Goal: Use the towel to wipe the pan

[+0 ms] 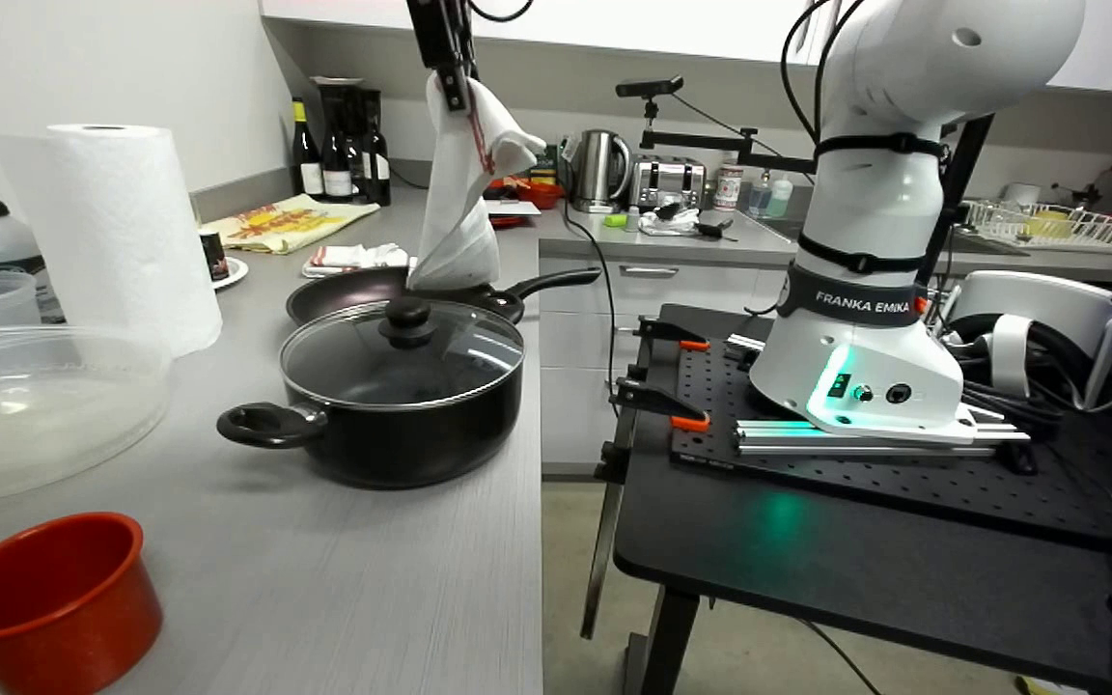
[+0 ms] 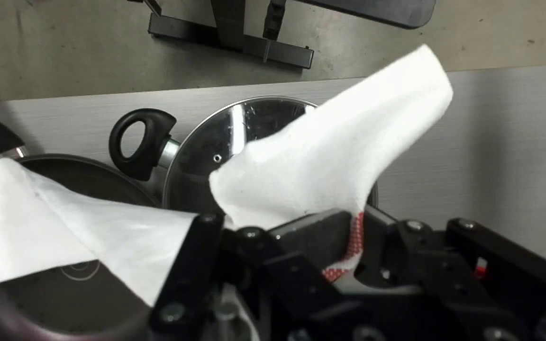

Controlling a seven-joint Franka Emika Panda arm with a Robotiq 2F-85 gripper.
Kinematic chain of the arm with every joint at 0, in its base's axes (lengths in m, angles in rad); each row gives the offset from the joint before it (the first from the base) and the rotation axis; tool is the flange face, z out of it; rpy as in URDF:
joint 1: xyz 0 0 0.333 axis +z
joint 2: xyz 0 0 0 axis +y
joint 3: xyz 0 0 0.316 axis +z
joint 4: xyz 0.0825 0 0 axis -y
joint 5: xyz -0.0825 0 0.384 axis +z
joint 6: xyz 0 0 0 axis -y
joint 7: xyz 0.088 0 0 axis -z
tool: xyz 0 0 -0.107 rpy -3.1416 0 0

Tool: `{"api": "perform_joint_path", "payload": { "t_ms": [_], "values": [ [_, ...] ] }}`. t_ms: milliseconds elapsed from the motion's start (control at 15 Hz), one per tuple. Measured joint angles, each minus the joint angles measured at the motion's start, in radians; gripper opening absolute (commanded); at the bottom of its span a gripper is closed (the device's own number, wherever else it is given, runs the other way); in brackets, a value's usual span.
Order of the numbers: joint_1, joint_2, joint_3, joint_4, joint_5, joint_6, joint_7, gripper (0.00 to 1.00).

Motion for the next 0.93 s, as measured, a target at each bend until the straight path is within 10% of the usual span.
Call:
{"api": "perform_joint_path", "payload": {
  "t_ms": [400,933],
  "values": [
    [0.006,-0.045,-0.053,0.042,0.011,-0.029,-0.051,0.0],
    [-0.202,0.112,-0.308,0.163,0.066,0.056,-0.091,0.0]
  ]
}}
